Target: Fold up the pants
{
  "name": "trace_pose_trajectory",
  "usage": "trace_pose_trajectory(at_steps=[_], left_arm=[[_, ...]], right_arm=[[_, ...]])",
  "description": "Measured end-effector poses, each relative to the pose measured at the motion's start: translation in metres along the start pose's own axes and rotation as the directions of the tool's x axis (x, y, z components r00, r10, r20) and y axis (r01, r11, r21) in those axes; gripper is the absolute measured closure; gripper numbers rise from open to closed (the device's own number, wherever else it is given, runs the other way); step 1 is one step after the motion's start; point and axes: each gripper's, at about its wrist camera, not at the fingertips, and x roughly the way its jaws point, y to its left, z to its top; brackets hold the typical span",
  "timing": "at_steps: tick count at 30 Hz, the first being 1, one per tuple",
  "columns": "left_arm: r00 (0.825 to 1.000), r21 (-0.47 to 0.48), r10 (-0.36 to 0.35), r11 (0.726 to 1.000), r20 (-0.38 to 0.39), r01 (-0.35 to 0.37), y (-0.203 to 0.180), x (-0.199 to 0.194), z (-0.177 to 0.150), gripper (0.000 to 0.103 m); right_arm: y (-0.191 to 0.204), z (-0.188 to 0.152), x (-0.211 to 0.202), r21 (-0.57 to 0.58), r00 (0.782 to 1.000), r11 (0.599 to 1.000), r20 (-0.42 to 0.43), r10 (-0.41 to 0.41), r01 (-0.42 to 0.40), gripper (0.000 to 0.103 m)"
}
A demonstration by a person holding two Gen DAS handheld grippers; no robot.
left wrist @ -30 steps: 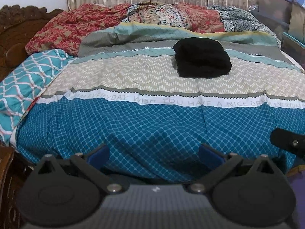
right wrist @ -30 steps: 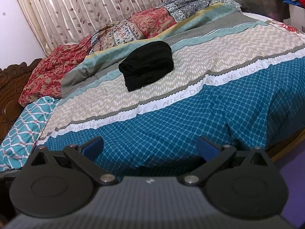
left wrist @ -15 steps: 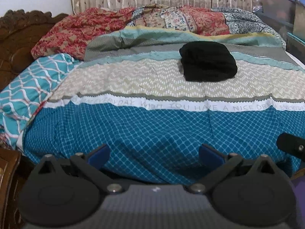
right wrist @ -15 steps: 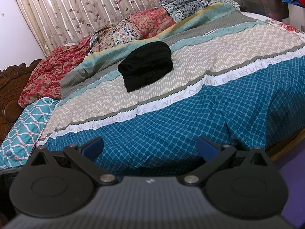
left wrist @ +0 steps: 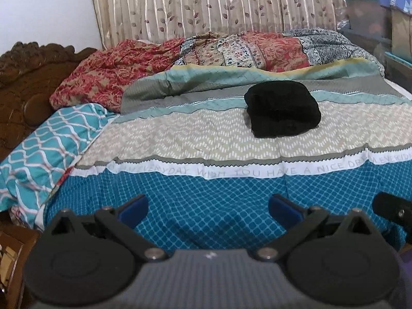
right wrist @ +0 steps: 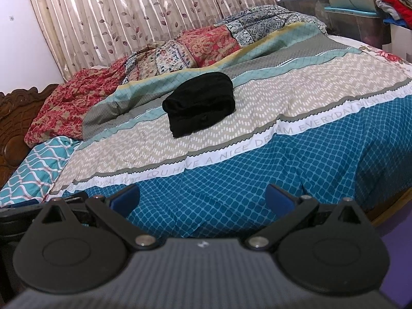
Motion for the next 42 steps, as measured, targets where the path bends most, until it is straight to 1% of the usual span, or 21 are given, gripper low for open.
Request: trace_pose_trajectory(at_steps=[8, 20, 29, 42], left_arm=[[0.999, 0.020, -0.018, 1.000, -0.038, 0.019, -0.005, 0.004, -0.004, 0.000], [0.993, -0.002, -0.036, 0.999, -0.111, 0.036, -0.005, 0.011, -0.013, 0.000], [0.984, -0.007, -0.046, 0.999, -0.172, 0.046, -0.003, 0.020, -0.017, 0.000], [0.975, -0.005, -0.058, 0.998, -0.217, 0.058, -0.006, 0.028, -0.022, 0.000]], right_arm=[[0.000, -0.001, 0.001, 0.008, 1.000, 1.000, -0.011, 0.001, -0.001, 0.000], [-0.003, -0.003, 0.004, 0.021, 1.000, 1.000, -0.030, 0.003, -0.003, 0.000], [-0.003, -0.004, 0.005, 0.026, 0.999, 1.000, -0.043, 0.005, -0.004, 0.000], [-0.006, -0.004, 0.007, 0.030, 0.999, 1.000, -0.054, 0.008, -0.007, 0.000]])
